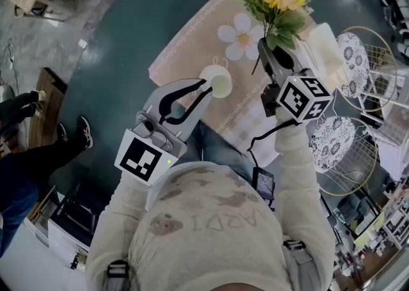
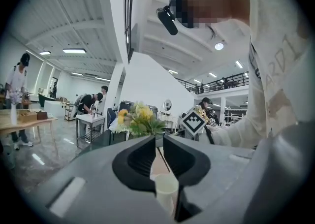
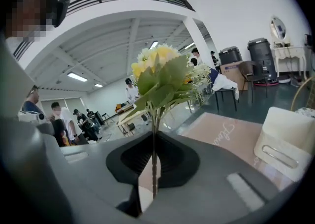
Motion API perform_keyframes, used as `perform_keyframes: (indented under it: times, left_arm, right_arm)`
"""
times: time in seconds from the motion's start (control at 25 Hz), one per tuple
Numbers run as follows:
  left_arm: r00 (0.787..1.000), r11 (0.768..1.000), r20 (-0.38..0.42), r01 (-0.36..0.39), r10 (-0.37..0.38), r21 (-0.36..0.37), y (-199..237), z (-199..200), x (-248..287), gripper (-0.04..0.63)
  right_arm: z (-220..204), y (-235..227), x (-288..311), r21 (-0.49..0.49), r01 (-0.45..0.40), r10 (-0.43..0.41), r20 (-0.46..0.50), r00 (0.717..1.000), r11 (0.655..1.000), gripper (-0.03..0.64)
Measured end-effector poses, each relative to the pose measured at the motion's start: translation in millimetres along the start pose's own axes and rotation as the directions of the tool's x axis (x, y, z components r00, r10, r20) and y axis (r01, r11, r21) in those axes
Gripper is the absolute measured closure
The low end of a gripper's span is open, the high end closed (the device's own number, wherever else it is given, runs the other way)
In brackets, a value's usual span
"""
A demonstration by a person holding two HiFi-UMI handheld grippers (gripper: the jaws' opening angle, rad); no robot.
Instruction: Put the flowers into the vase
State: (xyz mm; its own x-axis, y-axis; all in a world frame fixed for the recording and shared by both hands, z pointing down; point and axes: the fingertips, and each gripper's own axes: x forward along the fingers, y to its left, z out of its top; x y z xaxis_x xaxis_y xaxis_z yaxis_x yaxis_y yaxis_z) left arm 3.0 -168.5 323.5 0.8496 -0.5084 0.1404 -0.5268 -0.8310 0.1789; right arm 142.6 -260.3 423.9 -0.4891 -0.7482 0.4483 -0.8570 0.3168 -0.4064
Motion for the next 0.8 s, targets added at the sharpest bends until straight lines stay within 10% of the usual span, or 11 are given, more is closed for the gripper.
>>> perform_keyframes:
  times: [0.36,0.8]
  left_arm:
    - [0.998,1.000,0.059,-0.012,0.011,0.024,-11.4,16.6,-33.2,0.549]
    - [0.998,0.999,0.061,-0.036,0.033,0.040,-15.7,9.6,-47.0,0.549]
  right_arm:
    - [47.0,91.7,-56.0,-0.139,-0.113,0.143,0.230,0.963,0.984,0.571]
    - [25.7,137.6,-50.3,-0.209,-0.186,0.243,0.293,0.925,0.960,0.571]
